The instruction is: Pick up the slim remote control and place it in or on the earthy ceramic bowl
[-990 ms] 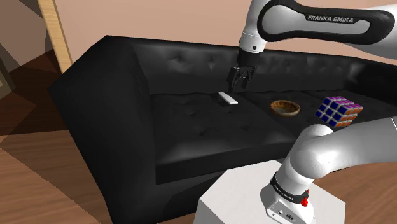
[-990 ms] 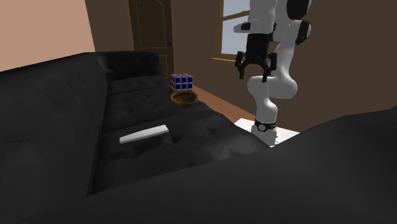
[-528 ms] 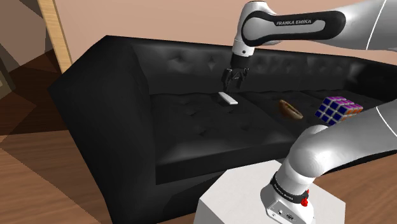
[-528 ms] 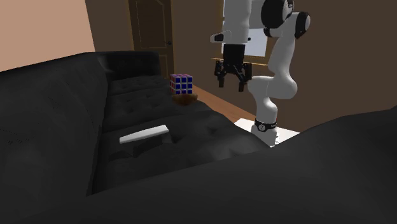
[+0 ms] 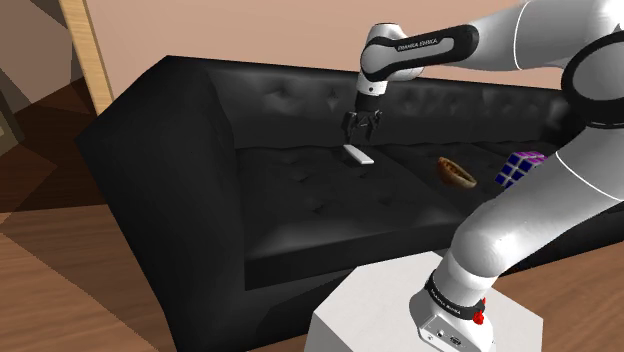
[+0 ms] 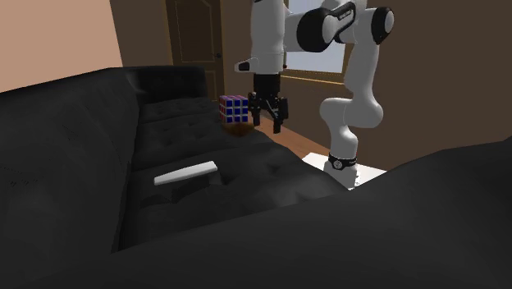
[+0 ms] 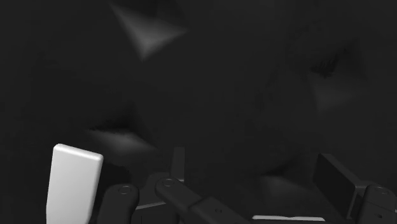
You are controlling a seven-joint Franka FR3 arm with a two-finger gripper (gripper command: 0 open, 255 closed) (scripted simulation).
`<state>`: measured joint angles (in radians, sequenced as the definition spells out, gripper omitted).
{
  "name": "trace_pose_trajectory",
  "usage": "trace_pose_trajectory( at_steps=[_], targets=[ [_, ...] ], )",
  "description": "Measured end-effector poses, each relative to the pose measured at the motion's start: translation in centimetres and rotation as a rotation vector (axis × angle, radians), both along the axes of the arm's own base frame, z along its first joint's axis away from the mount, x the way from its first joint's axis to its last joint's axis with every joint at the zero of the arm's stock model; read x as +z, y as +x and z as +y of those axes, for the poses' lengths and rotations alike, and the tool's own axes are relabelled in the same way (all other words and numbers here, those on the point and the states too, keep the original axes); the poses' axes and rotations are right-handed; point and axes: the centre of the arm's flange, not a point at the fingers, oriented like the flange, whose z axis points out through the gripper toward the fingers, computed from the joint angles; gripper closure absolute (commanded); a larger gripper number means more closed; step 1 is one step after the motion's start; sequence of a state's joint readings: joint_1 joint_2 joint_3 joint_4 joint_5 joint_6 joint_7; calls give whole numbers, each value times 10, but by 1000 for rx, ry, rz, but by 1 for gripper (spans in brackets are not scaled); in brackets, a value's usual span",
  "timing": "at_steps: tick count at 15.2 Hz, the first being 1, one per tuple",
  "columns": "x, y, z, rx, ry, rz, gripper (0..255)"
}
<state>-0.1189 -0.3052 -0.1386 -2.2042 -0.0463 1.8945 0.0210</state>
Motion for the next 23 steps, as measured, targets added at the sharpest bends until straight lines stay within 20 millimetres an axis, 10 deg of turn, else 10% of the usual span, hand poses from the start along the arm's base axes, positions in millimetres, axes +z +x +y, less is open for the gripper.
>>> trace_pose_trajectory(
  at_steps=[23],
  targets=[
    [-132, 142, -245, -235, 25, 76, 0]
  ],
)
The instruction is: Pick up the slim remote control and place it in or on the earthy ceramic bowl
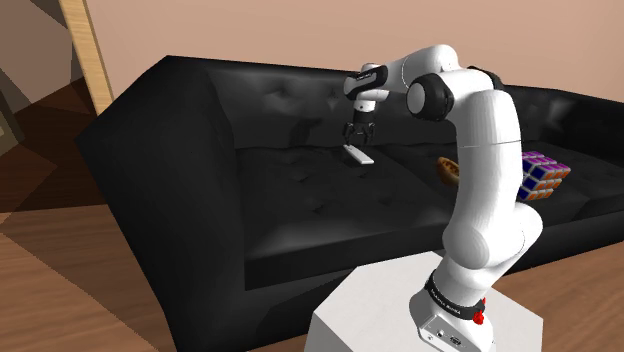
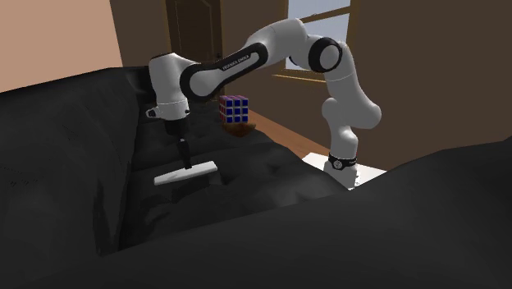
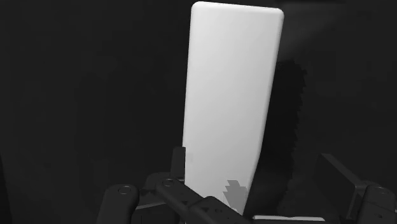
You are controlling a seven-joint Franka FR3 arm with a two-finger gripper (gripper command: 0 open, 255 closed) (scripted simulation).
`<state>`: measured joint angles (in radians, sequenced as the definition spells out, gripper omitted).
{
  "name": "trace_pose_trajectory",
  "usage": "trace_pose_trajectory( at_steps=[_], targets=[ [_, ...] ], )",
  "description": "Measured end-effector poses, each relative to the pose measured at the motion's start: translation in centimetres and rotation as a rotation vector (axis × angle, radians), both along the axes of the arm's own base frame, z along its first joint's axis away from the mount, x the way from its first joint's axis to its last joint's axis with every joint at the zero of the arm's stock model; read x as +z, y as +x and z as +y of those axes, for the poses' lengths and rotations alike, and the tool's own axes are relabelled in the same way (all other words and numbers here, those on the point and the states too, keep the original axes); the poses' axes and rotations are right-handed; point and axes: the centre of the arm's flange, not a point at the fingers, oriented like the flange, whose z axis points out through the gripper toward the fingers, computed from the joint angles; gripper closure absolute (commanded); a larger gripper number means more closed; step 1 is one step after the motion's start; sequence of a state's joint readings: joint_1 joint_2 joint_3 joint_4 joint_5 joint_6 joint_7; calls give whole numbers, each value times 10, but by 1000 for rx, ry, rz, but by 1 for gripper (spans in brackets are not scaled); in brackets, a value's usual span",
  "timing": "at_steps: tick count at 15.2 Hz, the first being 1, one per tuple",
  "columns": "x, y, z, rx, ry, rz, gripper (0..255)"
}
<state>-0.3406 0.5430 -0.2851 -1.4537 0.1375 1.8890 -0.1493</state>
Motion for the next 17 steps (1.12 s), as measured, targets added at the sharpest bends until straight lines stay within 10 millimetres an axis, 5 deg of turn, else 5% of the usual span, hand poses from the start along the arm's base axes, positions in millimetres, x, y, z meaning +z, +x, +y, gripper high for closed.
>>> trace_pose_trajectory(
  at_steps=[9, 15, 16, 17],
  targets=[
    [-43, 1, -14, -11, 2, 4, 0],
    [-46, 0, -15, -11, 1, 3, 0],
    [-46, 0, -15, -11, 1, 3, 255],
    [-46, 0, -15, -11, 1, 3, 255]
  ],
)
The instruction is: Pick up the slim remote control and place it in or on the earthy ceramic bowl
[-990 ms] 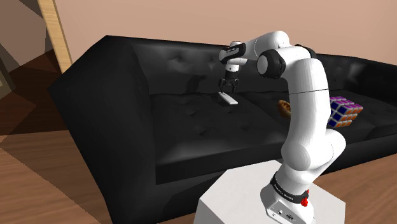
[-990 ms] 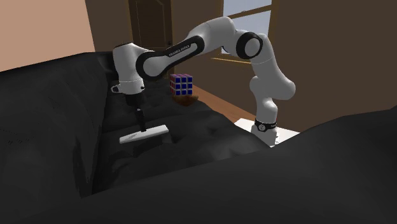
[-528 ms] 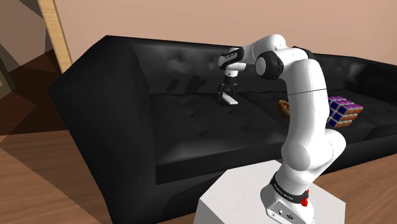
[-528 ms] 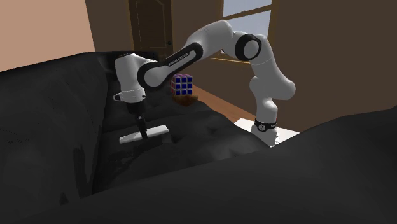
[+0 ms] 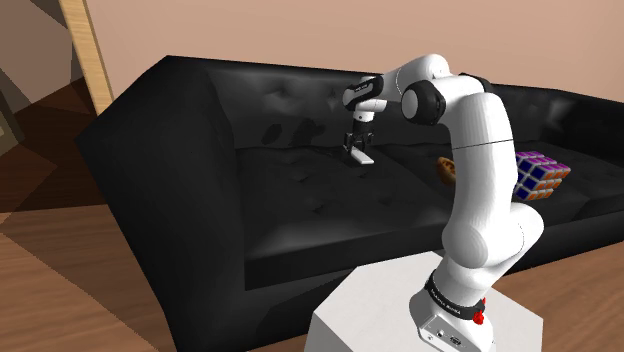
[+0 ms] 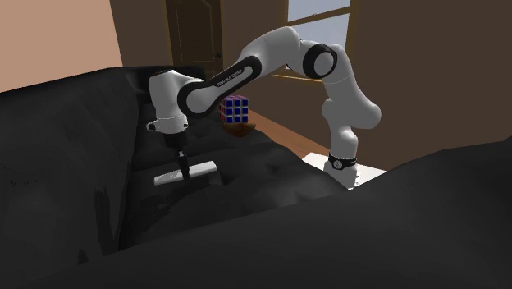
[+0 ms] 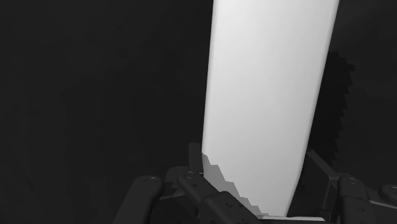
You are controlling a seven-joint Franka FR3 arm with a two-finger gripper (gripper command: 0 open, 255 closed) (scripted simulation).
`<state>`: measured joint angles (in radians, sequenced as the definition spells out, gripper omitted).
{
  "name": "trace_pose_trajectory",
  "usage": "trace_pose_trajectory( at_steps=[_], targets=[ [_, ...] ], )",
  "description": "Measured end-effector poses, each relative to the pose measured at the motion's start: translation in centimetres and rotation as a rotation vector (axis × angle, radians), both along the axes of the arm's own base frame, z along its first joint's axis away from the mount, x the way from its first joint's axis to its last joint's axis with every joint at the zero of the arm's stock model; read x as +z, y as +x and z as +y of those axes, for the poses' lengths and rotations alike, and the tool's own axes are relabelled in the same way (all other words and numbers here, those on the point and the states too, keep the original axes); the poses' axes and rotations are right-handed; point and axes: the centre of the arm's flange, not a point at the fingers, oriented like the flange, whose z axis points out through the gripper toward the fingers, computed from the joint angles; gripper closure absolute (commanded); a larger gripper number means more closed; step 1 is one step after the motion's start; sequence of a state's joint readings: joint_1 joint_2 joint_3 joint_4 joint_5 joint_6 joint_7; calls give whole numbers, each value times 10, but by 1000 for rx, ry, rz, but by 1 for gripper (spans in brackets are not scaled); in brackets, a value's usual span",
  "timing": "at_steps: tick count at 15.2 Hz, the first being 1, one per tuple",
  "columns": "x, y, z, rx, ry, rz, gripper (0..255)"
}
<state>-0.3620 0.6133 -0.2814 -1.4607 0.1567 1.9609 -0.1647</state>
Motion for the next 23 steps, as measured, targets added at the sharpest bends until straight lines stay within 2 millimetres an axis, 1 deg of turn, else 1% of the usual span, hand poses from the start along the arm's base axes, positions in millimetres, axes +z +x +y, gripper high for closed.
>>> trace_pose_trajectory(
  at_steps=[10, 14, 16, 23],
  targets=[
    [2, 1, 0, 0, 0, 1, 255],
    [22, 0, 2, 0, 0, 1, 255],
    [30, -1, 0, 0, 0, 1, 255],
    [68, 0, 0, 0, 0, 1, 255]
  ],
)
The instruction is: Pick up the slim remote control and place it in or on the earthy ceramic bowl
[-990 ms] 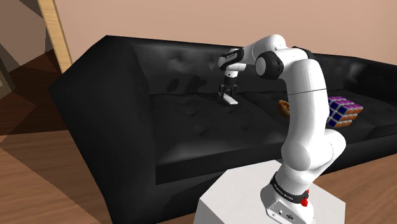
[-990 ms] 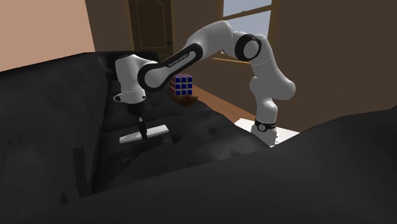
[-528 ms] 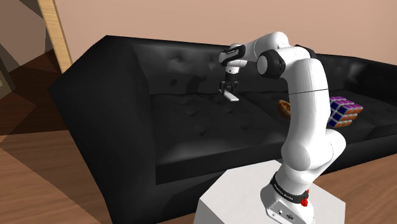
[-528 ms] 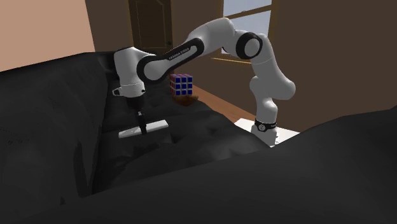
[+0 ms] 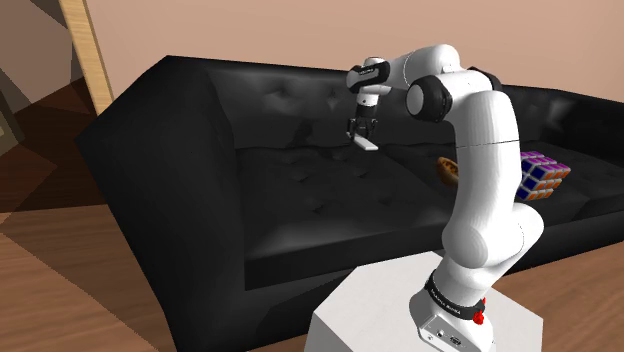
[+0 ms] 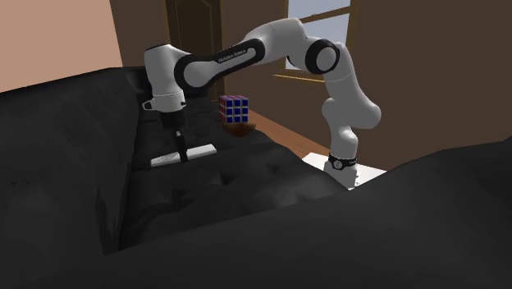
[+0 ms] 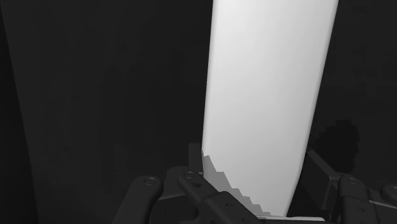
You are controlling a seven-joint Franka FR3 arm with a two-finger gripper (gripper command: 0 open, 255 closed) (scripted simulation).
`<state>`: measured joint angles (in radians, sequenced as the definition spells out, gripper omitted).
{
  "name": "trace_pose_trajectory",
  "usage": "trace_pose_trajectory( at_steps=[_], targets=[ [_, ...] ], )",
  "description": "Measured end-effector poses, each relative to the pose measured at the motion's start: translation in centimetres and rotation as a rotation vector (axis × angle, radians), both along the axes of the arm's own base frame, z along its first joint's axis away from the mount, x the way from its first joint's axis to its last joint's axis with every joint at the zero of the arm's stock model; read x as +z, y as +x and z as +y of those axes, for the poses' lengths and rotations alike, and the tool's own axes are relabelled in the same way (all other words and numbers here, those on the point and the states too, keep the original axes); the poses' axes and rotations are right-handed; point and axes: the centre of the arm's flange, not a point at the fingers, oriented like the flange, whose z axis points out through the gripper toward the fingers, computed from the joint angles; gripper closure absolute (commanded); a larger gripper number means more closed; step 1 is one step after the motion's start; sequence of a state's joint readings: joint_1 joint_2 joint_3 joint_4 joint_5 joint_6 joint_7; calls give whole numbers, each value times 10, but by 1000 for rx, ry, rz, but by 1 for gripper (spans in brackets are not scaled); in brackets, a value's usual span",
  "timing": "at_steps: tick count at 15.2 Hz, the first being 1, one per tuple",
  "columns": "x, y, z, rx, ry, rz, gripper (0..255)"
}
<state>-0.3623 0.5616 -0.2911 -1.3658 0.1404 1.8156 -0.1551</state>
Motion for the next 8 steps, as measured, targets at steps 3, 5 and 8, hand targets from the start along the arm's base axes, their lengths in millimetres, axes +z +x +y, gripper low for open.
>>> trace_pose_trajectory(
  at_steps=[3, 5, 8],
  targets=[
    [16, 0, 0, 0, 0, 0, 255],
    [26, 0, 1, 0, 0, 0, 255],
    [42, 1, -1, 0, 0, 0, 255]
  ],
)
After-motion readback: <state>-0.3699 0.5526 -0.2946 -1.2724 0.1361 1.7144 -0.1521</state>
